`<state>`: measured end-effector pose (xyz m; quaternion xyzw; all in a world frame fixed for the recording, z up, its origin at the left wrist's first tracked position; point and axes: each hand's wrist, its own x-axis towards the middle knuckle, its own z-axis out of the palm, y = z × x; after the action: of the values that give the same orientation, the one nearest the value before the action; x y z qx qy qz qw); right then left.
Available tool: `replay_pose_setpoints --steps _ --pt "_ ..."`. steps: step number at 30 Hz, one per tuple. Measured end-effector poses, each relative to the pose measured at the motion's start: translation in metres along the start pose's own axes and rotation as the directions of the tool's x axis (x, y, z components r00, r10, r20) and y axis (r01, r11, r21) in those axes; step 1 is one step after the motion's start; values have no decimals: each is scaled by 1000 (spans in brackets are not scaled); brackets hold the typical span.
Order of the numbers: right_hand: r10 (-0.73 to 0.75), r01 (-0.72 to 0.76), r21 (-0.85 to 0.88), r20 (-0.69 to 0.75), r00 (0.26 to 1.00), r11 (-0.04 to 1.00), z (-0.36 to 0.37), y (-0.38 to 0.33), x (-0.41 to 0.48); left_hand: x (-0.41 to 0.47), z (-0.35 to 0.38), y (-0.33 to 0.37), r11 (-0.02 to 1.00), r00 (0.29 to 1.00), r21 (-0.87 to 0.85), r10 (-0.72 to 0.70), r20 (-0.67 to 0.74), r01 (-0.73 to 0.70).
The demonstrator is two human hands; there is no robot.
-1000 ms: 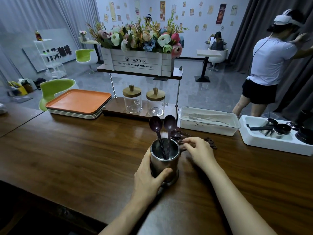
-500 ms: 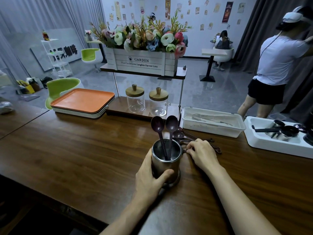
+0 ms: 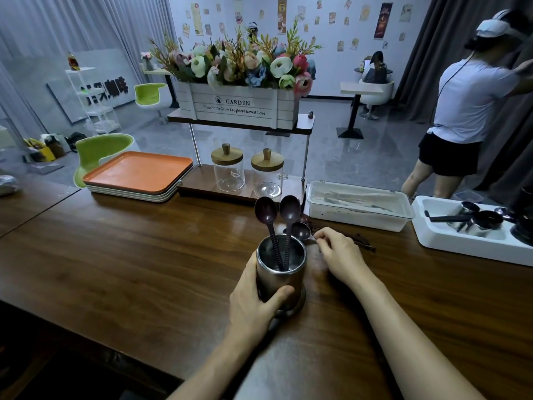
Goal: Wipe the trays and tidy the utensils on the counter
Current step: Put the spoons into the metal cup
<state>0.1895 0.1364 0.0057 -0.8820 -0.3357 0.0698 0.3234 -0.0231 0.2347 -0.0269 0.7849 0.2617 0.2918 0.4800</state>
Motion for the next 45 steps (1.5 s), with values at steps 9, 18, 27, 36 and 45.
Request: replay_pose_setpoints --steps 9,18,27,36,45 --pt "106 -109 695 48 993 710 -29 -24 -10 -1 -2 1 999 1000 31 15 -14 -15" --pt "32 30 813 -60 998 581 -79 -71 -27 -1 -3 0 999 1000 31 28 8 -29" --pt "157 50 906 -127 979 421 -78 -78 -29 -3 -5 0 999 998 28 40 43 -41" --pt "72 15 734 -87 994 679 -30 -74 -35 -1 -4 1 1000 1000 15 26 11 -26" --pt "58 14 545 -114 992 838 -10 -67 -44 -1 -3 0 1000 1000 11 12 -26 -11"
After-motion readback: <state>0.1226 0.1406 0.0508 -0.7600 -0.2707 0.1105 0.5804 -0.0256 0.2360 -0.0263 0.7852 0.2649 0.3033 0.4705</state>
